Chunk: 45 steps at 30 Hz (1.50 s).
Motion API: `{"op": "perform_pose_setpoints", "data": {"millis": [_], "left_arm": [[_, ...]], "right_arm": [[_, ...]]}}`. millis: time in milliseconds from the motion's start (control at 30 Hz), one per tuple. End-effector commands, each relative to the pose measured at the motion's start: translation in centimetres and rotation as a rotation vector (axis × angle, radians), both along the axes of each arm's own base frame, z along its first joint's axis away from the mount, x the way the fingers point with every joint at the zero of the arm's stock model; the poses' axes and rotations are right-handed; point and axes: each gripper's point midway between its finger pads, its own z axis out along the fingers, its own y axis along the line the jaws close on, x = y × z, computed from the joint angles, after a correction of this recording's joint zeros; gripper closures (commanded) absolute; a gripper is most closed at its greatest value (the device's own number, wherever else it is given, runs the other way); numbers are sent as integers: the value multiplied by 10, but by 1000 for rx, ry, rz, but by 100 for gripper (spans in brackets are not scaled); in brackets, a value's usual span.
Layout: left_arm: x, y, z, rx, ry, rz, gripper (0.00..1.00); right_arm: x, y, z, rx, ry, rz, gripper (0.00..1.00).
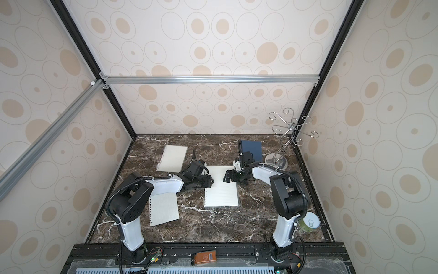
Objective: Tear off pages from different notebooks
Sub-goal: Move the notebook to the center of the board, then open the notebook at the center of the board.
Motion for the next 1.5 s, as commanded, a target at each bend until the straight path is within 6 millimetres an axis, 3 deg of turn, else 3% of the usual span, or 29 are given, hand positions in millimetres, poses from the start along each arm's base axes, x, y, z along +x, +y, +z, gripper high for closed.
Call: {"op": "perform_pose_setpoints", "data": {"millis": [0, 333, 667, 1467], "left_arm": [[-6, -2, -7, 19, 41, -29, 43], [-16, 3, -6, -9, 54, -11, 43], [-12, -1, -3, -3, 48, -24, 43], [-10, -2, 2, -10, 37, -27, 43]], "right_arm": [[-9, 11, 12, 61, -8, 44, 7], [-11, 9, 22, 52, -17, 49, 8], [-17, 8, 36, 71, -37, 48, 8], [-44, -1, 33, 66, -8, 22, 9]]}}
